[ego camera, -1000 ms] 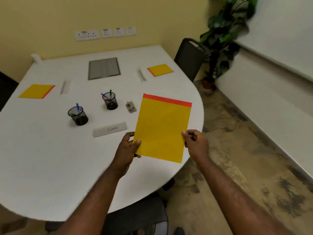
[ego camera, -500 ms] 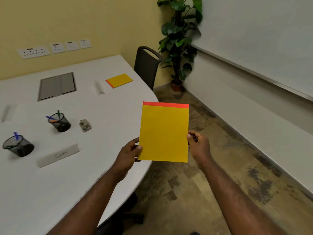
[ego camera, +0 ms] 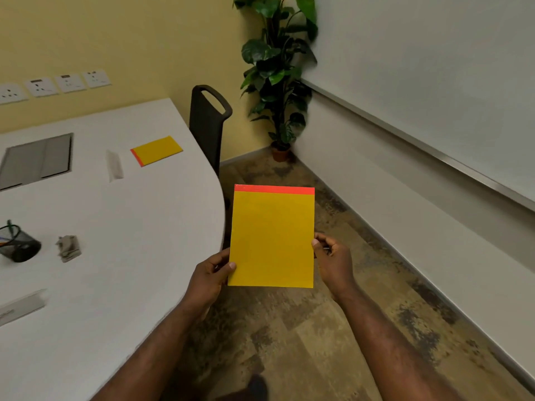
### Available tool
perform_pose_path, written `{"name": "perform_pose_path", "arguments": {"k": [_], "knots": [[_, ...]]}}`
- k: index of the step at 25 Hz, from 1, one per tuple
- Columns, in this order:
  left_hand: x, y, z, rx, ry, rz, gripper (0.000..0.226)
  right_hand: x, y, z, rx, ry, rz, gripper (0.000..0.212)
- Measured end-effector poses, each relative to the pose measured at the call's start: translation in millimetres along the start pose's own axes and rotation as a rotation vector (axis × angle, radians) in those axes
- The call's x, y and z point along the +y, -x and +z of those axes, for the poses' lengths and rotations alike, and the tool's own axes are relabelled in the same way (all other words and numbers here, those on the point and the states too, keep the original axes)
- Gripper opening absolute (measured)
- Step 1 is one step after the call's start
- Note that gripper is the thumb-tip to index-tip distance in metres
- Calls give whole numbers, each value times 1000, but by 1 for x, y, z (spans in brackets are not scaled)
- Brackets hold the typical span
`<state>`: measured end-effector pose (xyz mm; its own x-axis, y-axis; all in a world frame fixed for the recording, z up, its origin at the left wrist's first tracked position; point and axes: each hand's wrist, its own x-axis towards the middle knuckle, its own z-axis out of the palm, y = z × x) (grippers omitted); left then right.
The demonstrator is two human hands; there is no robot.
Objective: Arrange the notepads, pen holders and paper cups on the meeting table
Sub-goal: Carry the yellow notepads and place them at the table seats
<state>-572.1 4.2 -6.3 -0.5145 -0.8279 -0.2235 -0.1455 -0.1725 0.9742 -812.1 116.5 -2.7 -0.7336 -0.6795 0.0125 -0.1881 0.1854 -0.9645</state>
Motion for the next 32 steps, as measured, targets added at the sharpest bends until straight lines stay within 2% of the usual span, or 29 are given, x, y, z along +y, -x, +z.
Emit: {"name": "perform_pose_path", "arguments": {"k": [8,13,19,25,32], "knots": [[23,-163,33,41,90,97,41,1,-174,11,-14,29,-22,25],[53,-265,38,94,117,90,43,-25,-282,33,-28,-6,-49,21],[88,-376,41,170,118,106,44,-39,-406,65,-75,-78,-20,26],[122,-508,58,275,88,172,42,-48,-565,99,-182,-132,-94,23],[183,-638,64,503,60,240,44,-88,-742,145,-342,-102,-145,26]]}}
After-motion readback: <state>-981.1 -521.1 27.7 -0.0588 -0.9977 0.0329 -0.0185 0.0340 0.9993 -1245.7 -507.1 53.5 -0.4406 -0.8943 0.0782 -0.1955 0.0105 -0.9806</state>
